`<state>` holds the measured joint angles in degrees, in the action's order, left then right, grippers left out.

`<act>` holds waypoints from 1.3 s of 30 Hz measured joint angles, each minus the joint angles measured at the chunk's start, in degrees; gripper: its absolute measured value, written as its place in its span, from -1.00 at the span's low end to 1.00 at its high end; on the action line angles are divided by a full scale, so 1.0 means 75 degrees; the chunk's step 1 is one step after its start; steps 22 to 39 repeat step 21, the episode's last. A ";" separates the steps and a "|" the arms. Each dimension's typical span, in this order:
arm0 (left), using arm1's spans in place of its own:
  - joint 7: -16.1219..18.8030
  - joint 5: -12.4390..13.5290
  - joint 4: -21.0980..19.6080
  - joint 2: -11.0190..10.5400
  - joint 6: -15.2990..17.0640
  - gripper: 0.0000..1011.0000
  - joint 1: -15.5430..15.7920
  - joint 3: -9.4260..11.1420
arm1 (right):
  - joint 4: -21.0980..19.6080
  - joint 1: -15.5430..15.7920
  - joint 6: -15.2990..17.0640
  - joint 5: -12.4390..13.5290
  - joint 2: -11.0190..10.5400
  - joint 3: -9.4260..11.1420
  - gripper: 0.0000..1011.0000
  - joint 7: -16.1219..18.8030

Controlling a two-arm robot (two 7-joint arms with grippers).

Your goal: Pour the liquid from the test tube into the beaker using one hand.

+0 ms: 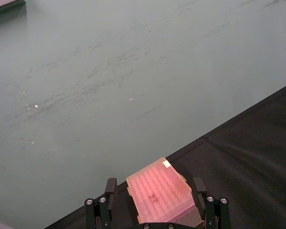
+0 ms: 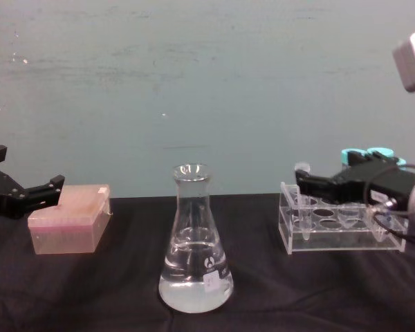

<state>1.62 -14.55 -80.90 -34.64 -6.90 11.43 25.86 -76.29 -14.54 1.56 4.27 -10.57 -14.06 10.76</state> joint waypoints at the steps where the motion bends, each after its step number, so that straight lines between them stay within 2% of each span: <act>1: 0.0000 0.0000 0.0000 0.0000 0.0000 0.98 0.0000 0.0000 | -0.0025 0.0050 -0.0003 -0.0029 -0.0004 0.0023 0.98 -0.0043; 6: 0.0000 0.0000 0.0000 0.0000 0.0000 0.98 0.0000 0.0000 | -0.0119 0.0261 -0.0094 -0.0289 0.0012 0.0142 0.98 -0.0393; 9: 0.0000 0.0000 0.0000 0.0000 -0.0001 0.98 0.0000 0.0000 | -0.0136 0.0355 -0.0180 -0.0574 0.0078 0.0211 0.98 -0.0702; 17: 0.0000 0.0000 0.0000 0.0000 0.0000 0.98 0.0000 0.0000 | -0.0108 0.0392 -0.0199 -0.1035 0.0228 0.0281 0.98 -0.1099; 39: 0.0000 0.0000 0.0000 0.0000 0.0000 0.98 0.0000 -0.0001 | -0.0103 0.0391 -0.0197 -0.1042 0.0230 0.0281 0.98 -0.1107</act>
